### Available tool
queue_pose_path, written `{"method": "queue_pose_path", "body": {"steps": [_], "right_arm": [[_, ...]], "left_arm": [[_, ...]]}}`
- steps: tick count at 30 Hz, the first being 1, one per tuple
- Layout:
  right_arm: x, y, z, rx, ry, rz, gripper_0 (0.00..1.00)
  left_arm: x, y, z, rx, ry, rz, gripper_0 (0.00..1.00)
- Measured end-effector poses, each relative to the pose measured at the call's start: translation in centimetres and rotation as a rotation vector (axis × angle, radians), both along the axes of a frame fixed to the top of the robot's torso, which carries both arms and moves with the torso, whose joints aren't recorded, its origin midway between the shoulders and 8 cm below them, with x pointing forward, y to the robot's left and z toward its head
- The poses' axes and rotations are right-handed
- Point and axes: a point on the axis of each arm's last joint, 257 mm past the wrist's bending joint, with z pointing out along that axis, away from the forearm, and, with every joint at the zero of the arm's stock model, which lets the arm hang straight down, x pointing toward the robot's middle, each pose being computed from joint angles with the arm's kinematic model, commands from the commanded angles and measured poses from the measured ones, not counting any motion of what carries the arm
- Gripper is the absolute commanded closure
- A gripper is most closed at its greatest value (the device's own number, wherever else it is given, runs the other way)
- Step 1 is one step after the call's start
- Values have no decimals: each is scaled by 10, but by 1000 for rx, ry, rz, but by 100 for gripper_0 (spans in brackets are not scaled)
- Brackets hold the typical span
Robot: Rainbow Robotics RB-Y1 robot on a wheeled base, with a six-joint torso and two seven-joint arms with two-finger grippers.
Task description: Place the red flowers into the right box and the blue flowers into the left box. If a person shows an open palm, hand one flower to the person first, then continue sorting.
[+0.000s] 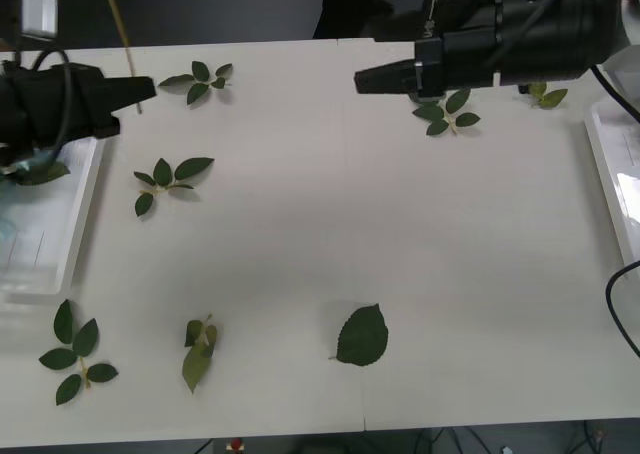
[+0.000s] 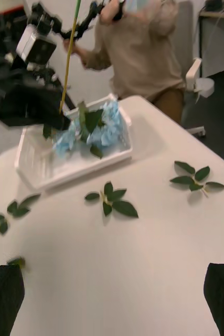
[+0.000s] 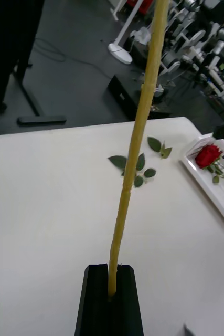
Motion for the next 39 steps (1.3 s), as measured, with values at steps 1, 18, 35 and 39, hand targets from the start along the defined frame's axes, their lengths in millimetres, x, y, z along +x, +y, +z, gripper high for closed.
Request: {"method": "queue_pose_path", "body": {"steps": [1,18,35,39], "right_arm": [[-4,-7,-5,-39,-17,18,0],[-29,-76,-9,-228,-148,133,0],[-35,-89,-13,-265,-132,141,0],[-26,-104,-24,-333,-140,107,0]], "left_arm": [[-5,18,-6,17,21,21,100],[-135,293,-99,417,385,493,100],[-209,436,-175,497,654,795,100],[-217,445,-195,560,694,803,100]]}}
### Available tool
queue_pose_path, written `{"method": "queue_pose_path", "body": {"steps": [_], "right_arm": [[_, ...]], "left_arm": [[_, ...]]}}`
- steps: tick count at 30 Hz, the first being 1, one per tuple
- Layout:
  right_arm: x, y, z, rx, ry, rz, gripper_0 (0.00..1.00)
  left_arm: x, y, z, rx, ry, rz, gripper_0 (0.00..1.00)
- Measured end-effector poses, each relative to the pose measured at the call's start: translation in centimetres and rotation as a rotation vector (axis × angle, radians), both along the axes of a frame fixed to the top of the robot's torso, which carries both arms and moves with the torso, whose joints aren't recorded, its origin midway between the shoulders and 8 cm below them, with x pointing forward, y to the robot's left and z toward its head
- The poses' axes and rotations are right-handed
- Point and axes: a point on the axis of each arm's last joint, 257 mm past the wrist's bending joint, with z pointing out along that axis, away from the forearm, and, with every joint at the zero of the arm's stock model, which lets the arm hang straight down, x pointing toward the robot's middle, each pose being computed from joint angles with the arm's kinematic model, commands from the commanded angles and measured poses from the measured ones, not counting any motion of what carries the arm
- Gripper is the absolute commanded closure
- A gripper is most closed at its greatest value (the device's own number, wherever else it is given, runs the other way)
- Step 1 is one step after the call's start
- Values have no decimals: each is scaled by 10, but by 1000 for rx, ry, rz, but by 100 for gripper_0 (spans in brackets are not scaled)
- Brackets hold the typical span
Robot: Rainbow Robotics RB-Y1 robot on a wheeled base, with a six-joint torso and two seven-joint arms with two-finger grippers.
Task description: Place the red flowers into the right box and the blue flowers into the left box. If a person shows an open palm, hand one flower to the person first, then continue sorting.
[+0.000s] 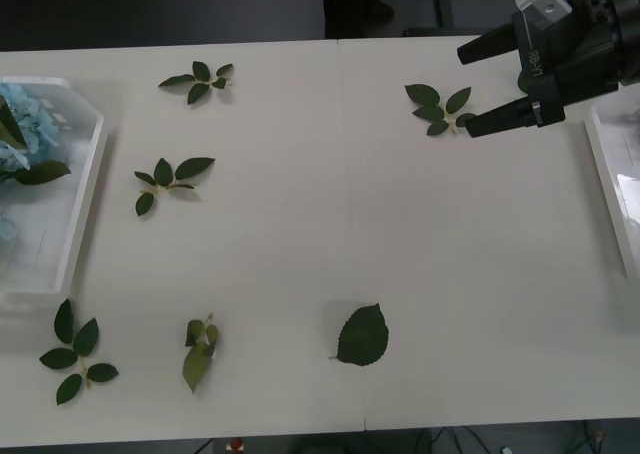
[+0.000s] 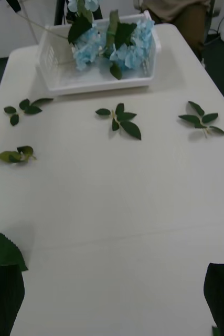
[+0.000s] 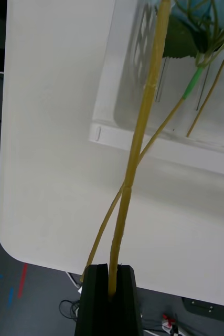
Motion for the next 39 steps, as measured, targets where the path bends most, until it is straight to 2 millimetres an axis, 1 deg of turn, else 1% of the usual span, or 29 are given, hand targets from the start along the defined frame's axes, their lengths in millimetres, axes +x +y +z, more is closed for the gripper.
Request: {"method": "queue_pose_path", "body": {"steps": [5,8,10,13,15,16,17,18,19,20,21,22,23,25,28,30,31,33,35,38,39], "right_arm": [[8,-22,-24,-107,-3,-41,0],[11,-28,-33,-144,-5,-53,0],[12,-31,-36,-157,-7,-60,0],[12,-35,-43,-165,3,-67,0],[10,-37,-49,-166,16,-70,0],[9,-38,-52,-166,22,-72,0],[8,-39,-55,-166,28,-74,0],[7,-39,-57,-166,32,-75,0],[6,-40,-58,-164,36,-75,0],[6,-39,-59,-161,39,-74,0],[5,-39,-59,-157,43,-72,0],[4,-38,-58,-152,46,-70,0],[3,-36,-57,-144,50,-66,0],[-1,-33,-55,-124,60,-57,0],[-7,-26,-52,-84,83,-42,0],[-10,-23,-51,-63,94,-38,0],[-10,-23,-51,-54,96,-40,0],[-10,-22,-52,-40,100,-46,0],[-10,-23,-55,-36,106,-54,0],[-9,-25,-60,-28,114,-67,0],[-9,-25,-62,-26,116,-71,0]], "left_arm": [[-2,-10,-22,2,46,-29,99],[2,-14,-27,5,51,-42,94],[6,-15,-29,13,49,-48,88],[11,-16,-31,27,47,-59,83],[15,-17,-34,40,47,-68,70],[16,-17,-35,50,50,-73,58],[18,-17,-36,61,54,-78,50],[20,-16,-37,71,57,-84,40],[22,-16,-37,77,58,-88,36],[24,-17,-38,81,59,-92,26],[26,-18,-37,81,57,-95,22],[28,-19,-37,81,54,-97,14],[29,-19,-36,81,52,-99,11],[31,-20,-35,83,49,-103,0],[34,-23,-33,104,50,-144,0],[40,-30,-27,130,44,-201,0],[44,-37,-23,143,36,-233,0],[51,-55,-12,158,20,-290,0],[55,-78,3,179,0,-359,0],[54,-112,21,167,-41,-434,0],[52,-121,24,153,-51,-449,0]]}}
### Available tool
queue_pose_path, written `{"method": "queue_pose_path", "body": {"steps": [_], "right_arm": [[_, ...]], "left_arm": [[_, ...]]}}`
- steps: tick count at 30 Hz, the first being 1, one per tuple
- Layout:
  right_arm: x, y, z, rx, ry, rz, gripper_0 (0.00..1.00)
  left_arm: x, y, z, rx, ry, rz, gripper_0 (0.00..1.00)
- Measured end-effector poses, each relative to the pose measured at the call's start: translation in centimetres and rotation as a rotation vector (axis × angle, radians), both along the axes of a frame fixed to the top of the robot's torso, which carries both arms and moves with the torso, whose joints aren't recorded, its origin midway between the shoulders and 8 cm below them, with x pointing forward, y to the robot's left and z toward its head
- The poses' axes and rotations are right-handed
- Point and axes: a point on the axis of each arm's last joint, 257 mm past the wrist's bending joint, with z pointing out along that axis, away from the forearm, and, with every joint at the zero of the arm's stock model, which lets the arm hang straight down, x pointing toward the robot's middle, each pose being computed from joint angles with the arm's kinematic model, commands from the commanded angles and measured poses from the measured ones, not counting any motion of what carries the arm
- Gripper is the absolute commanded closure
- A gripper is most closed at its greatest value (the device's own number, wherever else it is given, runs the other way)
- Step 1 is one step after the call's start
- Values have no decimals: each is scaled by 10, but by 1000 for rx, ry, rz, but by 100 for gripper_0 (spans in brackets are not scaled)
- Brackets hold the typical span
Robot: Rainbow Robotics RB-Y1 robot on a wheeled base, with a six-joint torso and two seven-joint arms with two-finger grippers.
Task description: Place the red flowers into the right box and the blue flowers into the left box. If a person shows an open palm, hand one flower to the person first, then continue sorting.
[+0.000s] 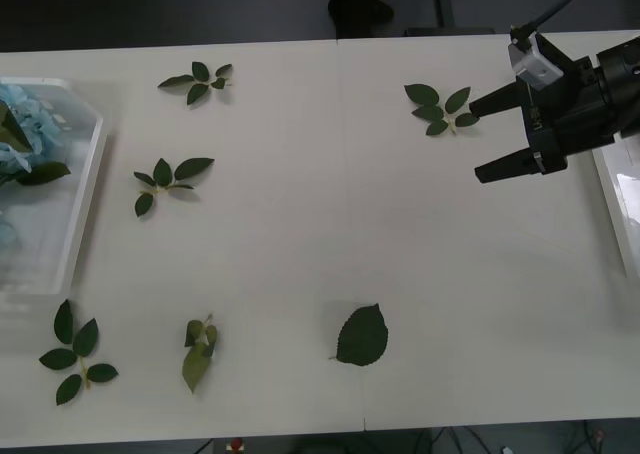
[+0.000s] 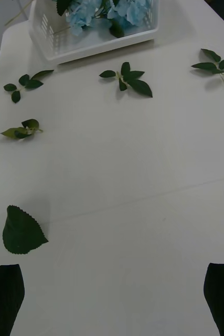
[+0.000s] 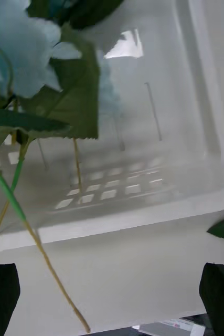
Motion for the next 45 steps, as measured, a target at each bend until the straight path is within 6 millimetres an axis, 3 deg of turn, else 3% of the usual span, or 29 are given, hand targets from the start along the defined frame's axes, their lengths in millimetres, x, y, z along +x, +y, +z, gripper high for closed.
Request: {"method": "queue_pose_path", "body": {"steps": [5,11,16,22,29,36,45], "right_arm": [[-2,0,-2,12,10,-2,0],[-2,1,-1,16,11,-1,0],[-2,1,-1,16,12,-1,0],[-2,1,-1,16,12,-1,0],[-2,1,-1,16,12,-1,0],[-2,1,-1,16,12,-1,0],[-3,1,-1,16,12,-1,0]], "left_arm": [[-5,-46,14,-114,-26,-71,0],[5,-124,32,-313,-81,-186,0],[32,-187,40,-450,-179,-291,0],[61,-261,42,-461,-302,-503,0],[69,-309,47,-541,-410,-539,0],[53,-359,73,-468,-511,-734,0],[40,-388,96,-462,-543,-878,0]]}}
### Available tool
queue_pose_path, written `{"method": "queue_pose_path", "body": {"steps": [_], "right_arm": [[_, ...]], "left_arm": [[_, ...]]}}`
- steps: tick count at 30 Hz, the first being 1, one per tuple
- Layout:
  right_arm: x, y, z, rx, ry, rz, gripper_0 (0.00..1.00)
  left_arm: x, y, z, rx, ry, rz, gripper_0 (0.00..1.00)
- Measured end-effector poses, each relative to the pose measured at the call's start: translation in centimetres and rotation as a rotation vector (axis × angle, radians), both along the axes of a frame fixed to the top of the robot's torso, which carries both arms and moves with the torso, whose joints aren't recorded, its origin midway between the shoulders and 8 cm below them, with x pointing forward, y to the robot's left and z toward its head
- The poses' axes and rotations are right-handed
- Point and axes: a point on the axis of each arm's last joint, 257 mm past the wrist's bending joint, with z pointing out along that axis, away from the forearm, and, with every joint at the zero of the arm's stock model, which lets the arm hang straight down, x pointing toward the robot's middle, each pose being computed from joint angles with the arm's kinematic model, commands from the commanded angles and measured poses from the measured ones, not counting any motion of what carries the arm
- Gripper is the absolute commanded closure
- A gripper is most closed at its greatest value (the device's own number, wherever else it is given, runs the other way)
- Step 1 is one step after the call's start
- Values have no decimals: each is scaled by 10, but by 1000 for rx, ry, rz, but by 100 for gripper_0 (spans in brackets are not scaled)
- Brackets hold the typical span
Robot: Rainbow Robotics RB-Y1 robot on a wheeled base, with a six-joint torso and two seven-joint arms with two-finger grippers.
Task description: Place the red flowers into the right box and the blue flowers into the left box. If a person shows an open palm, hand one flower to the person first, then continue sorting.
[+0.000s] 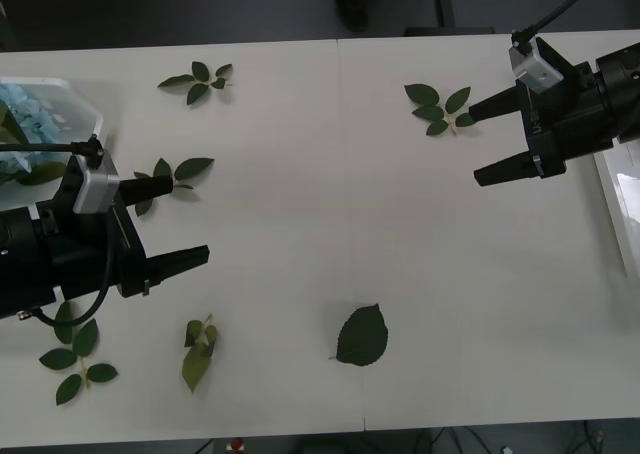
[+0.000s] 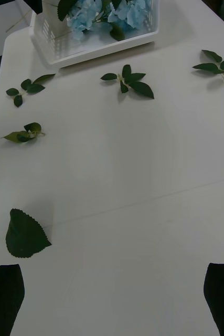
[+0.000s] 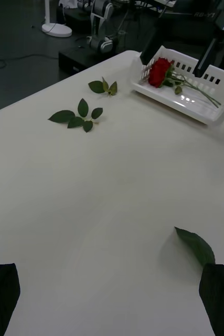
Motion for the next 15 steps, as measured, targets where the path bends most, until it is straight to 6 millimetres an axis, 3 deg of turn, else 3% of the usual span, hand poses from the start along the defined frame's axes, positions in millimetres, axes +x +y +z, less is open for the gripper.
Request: {"method": "queue_pose_path", "body": {"steps": [5,11,15], "right_arm": [[0,0,0,0,0,0,0],[0,0,0,0,0,0,0],[0,0,0,0,0,0,0]], "left_arm": [[-4,-7,9,-35,-111,-75,0],[3,2,-5,-131,-36,-57,0],[2,1,-2,-154,-29,-60,0]]}}
